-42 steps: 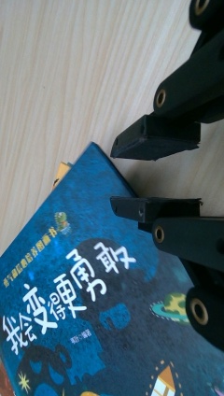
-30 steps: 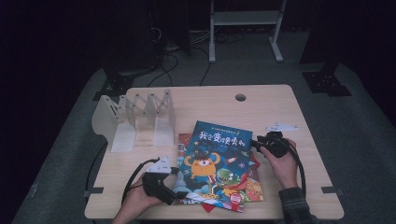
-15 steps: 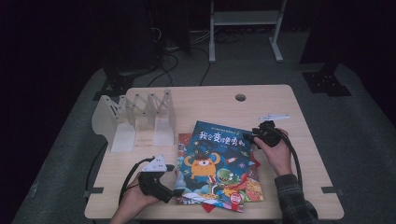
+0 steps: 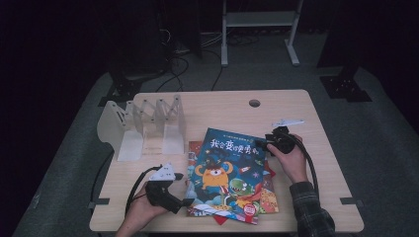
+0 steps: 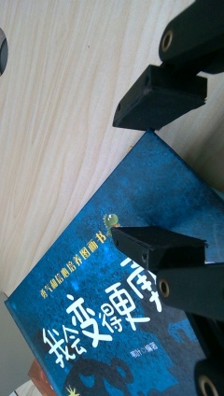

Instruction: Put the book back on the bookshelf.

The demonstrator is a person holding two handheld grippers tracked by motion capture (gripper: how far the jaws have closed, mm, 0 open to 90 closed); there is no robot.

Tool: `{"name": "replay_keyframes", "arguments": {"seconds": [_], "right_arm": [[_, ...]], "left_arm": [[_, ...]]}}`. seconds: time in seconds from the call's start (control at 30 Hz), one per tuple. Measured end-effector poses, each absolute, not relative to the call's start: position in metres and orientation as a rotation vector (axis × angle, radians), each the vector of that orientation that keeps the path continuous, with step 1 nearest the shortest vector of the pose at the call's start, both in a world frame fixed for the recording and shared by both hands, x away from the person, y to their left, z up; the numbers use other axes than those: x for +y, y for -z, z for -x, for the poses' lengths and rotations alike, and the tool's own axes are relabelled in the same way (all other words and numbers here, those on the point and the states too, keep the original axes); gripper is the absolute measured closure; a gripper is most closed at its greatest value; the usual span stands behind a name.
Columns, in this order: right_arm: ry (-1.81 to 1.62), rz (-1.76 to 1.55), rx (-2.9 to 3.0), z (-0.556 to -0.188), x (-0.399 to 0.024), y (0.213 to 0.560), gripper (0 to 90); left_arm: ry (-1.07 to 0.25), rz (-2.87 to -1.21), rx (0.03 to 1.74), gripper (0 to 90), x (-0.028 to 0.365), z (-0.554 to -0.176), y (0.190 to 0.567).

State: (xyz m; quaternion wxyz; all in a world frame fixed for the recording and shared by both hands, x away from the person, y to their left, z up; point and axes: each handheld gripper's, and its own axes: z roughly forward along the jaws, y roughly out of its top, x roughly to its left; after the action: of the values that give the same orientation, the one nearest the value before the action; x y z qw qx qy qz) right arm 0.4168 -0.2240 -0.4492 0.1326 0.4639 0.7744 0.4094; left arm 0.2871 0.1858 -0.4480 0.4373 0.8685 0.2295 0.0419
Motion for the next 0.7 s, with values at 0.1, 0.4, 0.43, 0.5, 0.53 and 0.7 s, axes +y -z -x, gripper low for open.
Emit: {"name": "replay_keyframes", "arguments": {"seconds": [0.1, 0.4, 0.43, 0.5, 0.53, 0.7], "right_arm": [[-1.176, -1.311, 2.251, -0.416, -0.223, 0.449, 39.9], [-1.166, -1.258, 2.282, -0.415, -0.218, 0.447, 40.5], [-1.164, -1.259, 2.286, -0.414, -0.216, 0.447, 40.5], [-1.163, -1.258, 2.29, -0.414, -0.215, 0.447, 40.5], [-1.162, -1.25, 2.293, -0.413, -0.214, 0.447, 40.5], [-1.16, -1.22, 2.312, -0.41, -0.206, 0.446, 40.5]], "left_arm": [[-0.102, -2.156, 0.573, 1.8, 0.186, -0.288, 0.448], [-0.091, -2.169, 0.562, 1.8, 0.183, -0.287, 0.449], [-0.093, -2.165, 0.564, 1.8, 0.183, -0.287, 0.449], [-0.095, -2.161, 0.568, 1.8, 0.184, -0.287, 0.448], [-0.098, -2.161, 0.569, 1.8, 0.185, -0.287, 0.448], [-0.102, -2.157, 0.574, 1.8, 0.186, -0.288, 0.448]]}}
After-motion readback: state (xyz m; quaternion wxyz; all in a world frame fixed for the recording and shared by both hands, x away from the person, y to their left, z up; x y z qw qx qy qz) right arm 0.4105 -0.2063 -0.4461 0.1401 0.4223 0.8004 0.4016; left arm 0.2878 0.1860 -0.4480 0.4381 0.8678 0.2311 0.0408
